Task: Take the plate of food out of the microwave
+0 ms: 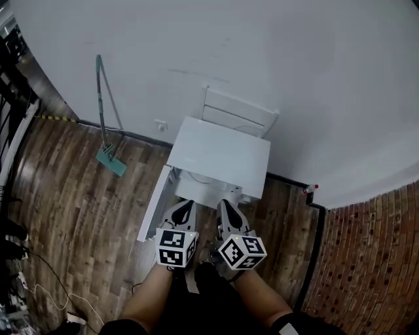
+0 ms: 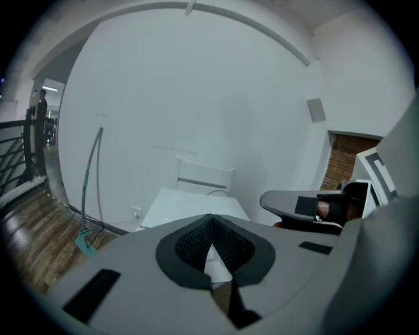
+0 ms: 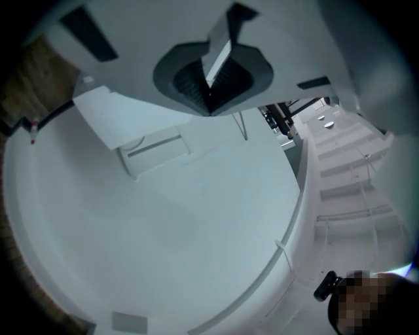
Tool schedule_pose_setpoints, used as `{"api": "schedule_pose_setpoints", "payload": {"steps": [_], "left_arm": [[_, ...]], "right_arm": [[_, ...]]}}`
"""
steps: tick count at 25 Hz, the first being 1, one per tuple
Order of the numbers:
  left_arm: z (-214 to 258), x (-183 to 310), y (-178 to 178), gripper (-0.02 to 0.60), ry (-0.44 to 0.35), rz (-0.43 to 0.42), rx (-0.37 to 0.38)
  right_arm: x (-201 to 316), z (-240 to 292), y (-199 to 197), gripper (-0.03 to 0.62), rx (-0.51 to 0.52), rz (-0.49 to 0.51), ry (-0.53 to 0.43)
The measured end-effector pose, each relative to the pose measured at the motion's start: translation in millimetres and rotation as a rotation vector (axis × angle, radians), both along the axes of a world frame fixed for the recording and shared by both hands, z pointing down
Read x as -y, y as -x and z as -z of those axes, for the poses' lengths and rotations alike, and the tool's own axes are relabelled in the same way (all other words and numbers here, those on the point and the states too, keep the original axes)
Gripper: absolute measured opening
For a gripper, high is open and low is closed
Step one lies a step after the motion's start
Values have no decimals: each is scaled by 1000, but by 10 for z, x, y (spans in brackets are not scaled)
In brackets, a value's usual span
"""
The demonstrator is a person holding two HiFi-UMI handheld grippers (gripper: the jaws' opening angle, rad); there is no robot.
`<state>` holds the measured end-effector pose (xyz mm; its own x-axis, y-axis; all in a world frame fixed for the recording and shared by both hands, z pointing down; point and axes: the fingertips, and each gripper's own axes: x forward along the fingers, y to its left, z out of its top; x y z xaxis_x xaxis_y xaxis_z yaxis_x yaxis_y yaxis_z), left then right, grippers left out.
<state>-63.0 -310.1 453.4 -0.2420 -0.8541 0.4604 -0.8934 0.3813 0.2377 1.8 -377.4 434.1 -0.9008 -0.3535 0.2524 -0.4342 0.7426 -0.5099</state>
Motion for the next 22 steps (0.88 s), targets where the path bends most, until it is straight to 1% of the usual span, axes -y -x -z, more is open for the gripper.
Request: {"api": "schedule_pose_setpoints", "payload": {"steps": [3, 7, 10, 13, 16, 18, 19, 20, 22], "left_arm": [[-356, -92, 112, -3, 15, 46, -12], [-900, -154, 337, -3, 28, 95, -27], [-1329, -164, 419, -3, 47, 110, -38], [-1698, -189, 399, -3, 47, 122, -67], [-2049, -229, 345, -3, 61, 113, -89], [-2241, -240, 372, -3, 80, 98, -87], [-2318, -242, 394, -3, 88, 89, -84], [-2389, -242, 408, -3, 95, 76, -81], [-2505, -226, 430, -3, 108, 47, -71]], "right_arm": [[-71, -561, 98, 11, -12, 42, 120], [-77, -1340, 223, 10, -39, 41, 242], [-16, -1883, 334, 10, -61, 16, 296], [69, -2374, 433, 10, -71, -25, 331], [166, -2877, 518, 11, -69, -70, 399], [238, -3163, 649, 11, -36, -80, 465], [274, -3290, 720, 57, -20, -84, 495], [314, -3419, 769, 81, -10, -97, 522], [403, -3668, 821, 86, 14, -150, 589]]}}
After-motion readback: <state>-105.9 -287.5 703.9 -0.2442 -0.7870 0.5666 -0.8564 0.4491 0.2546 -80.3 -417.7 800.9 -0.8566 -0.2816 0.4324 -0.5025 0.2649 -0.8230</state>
